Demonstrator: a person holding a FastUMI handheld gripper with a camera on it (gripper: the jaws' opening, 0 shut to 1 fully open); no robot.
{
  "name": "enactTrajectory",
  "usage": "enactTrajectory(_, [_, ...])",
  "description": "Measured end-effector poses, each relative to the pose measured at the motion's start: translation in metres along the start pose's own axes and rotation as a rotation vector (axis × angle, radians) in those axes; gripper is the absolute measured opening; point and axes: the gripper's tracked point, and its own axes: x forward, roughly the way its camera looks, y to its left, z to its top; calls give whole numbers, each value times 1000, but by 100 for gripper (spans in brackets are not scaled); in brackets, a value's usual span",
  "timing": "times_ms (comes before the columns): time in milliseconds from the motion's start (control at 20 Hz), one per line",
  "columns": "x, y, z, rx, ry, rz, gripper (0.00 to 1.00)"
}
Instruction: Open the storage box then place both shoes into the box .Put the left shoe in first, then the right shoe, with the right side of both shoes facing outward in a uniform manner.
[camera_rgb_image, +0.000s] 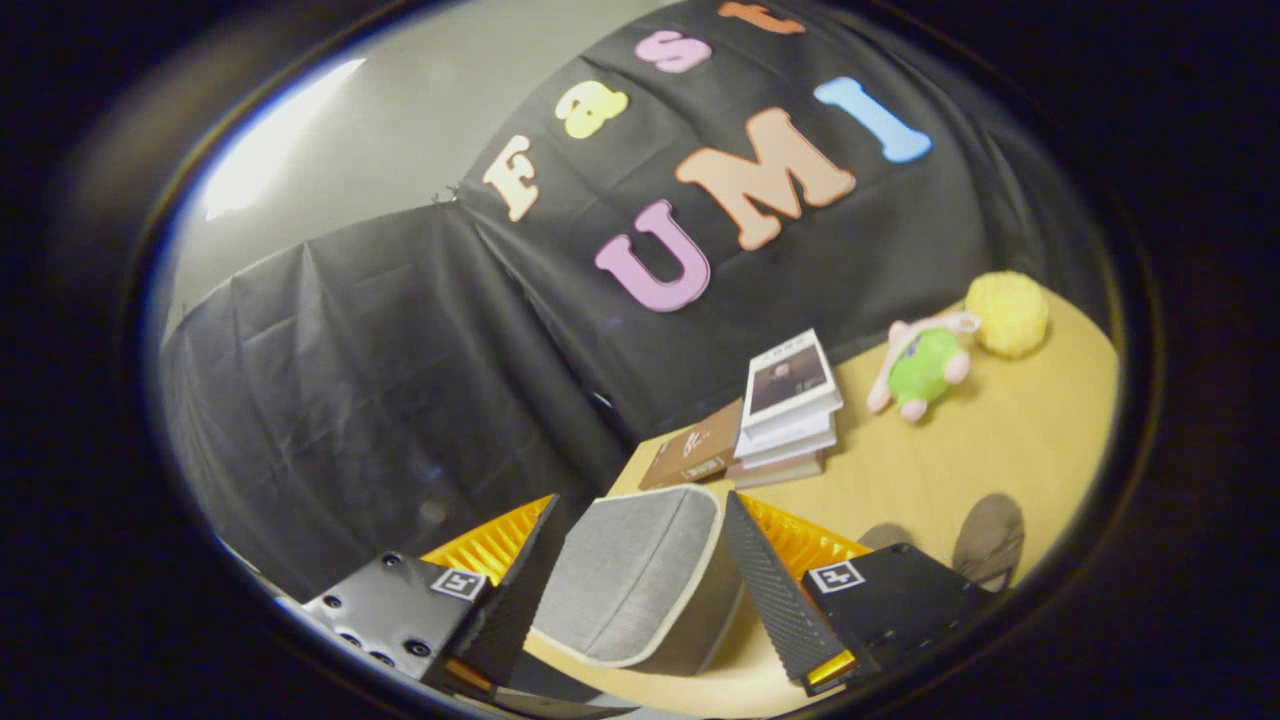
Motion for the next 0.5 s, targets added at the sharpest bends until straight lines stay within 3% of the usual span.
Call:
enactTrajectory(200, [15, -14, -43, 134, 145, 16, 100])
enactTrajectory(500, [33, -21, -110, 486, 346, 89, 100])
